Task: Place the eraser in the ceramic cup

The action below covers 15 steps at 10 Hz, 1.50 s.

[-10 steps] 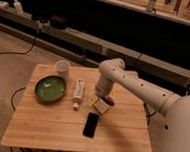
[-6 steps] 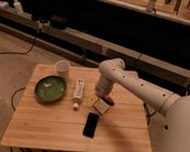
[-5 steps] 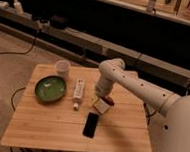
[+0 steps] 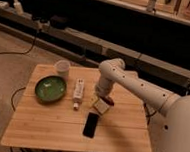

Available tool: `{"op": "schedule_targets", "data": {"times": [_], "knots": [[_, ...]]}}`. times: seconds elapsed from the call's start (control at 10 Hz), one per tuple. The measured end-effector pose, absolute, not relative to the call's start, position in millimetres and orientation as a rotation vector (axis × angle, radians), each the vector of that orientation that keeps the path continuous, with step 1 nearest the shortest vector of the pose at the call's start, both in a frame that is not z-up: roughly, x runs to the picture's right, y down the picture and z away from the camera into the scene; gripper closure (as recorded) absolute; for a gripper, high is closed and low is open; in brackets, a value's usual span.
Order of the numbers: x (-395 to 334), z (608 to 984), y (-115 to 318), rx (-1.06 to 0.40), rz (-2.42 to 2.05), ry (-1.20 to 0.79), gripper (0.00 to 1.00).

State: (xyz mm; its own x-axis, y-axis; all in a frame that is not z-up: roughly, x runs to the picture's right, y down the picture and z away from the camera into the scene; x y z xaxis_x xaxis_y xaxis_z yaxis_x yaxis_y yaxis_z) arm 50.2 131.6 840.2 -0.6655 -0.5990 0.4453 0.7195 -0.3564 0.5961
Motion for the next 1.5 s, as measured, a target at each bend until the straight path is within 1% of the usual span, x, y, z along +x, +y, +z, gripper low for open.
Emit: {"op": "schedule_targets", "data": {"times": [1.0,1.3,1.5], "knots": [[50.3,839.5,130.0,-0.189,-2.067,-1.003,0.20],[49.7,831.0,115.8,-0.191,-1.995,-0.907,0.20],[49.1,813.1,102.3,-0.201,-1.901,-0.761,0.20]]}}
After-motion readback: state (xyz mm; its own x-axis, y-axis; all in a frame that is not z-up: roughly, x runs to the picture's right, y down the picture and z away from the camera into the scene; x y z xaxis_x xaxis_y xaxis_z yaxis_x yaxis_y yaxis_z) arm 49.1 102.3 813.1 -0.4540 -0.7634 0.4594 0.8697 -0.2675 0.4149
